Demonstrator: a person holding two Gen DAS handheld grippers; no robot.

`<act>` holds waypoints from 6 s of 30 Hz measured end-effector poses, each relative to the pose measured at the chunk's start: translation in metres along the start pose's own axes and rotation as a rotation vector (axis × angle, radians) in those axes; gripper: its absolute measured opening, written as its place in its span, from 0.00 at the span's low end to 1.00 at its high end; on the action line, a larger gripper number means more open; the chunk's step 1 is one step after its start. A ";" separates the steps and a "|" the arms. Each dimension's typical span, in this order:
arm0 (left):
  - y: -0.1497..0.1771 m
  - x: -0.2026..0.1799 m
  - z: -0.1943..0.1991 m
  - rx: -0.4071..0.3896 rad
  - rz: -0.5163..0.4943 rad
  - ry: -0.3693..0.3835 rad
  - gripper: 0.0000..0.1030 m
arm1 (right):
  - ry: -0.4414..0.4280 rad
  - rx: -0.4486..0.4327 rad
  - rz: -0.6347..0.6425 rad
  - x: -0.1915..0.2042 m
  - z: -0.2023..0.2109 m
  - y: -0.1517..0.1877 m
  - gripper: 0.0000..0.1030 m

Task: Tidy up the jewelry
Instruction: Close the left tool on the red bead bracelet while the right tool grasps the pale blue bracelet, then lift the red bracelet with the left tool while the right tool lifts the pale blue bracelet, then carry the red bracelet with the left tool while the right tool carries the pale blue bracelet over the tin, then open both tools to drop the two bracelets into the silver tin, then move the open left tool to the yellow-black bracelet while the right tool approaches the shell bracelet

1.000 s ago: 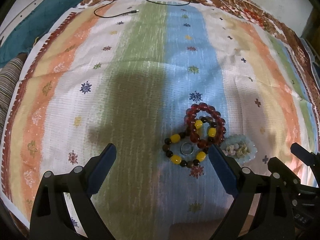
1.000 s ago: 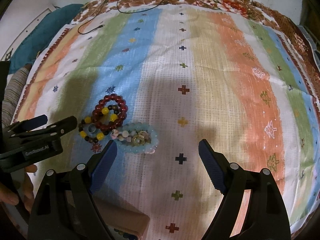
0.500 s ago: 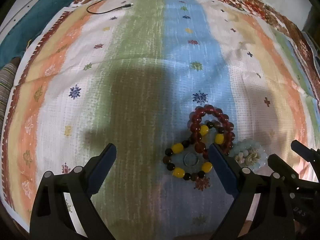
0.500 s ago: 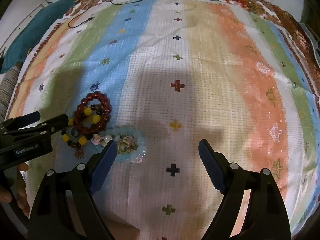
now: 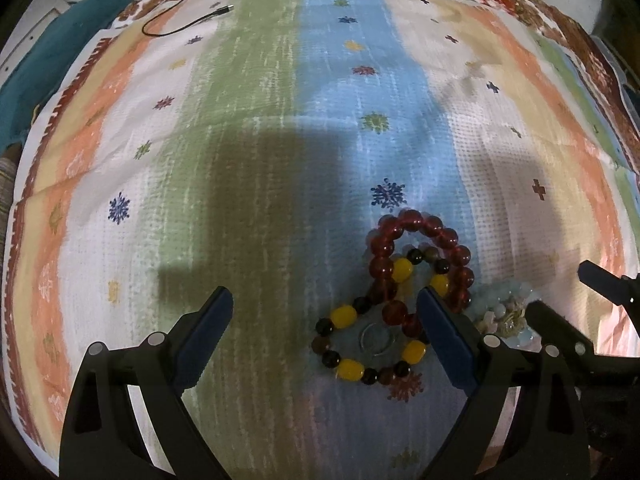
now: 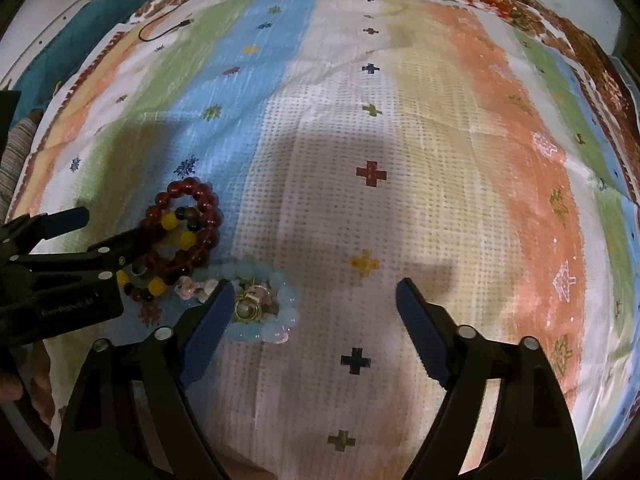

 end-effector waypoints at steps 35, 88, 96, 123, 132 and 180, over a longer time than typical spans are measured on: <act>-0.002 -0.021 0.025 -0.032 -0.027 0.079 0.12 | -0.065 -0.037 0.070 0.028 0.025 -0.010 0.11; 0.008 -0.025 0.137 -0.177 0.015 0.131 0.12 | -0.095 -0.171 0.080 0.042 0.121 0.005 0.12; 0.018 -0.033 0.160 -0.203 0.005 0.161 0.12 | -0.087 -0.196 0.059 0.035 0.137 0.011 0.11; 0.062 -0.044 0.220 -0.294 -0.015 0.180 0.12 | -0.128 -0.293 0.105 0.052 0.197 0.041 0.11; 0.073 -0.048 0.230 -0.314 -0.026 0.176 0.12 | -0.150 -0.283 0.107 0.052 0.201 0.054 0.12; 0.059 -0.011 0.212 -0.273 0.107 0.058 0.81 | -0.075 -0.190 0.054 0.020 0.175 0.059 0.67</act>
Point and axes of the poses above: each gripper's, at about its wrist camera, not at the fingertips, and z roughly against the way its jaws point, x to its left, y to its underside, the point moved 3 cm from there along -z, roughly the way its jaws point, and after that the axes turned 14 degrees about -x, right-handed, at the moved point
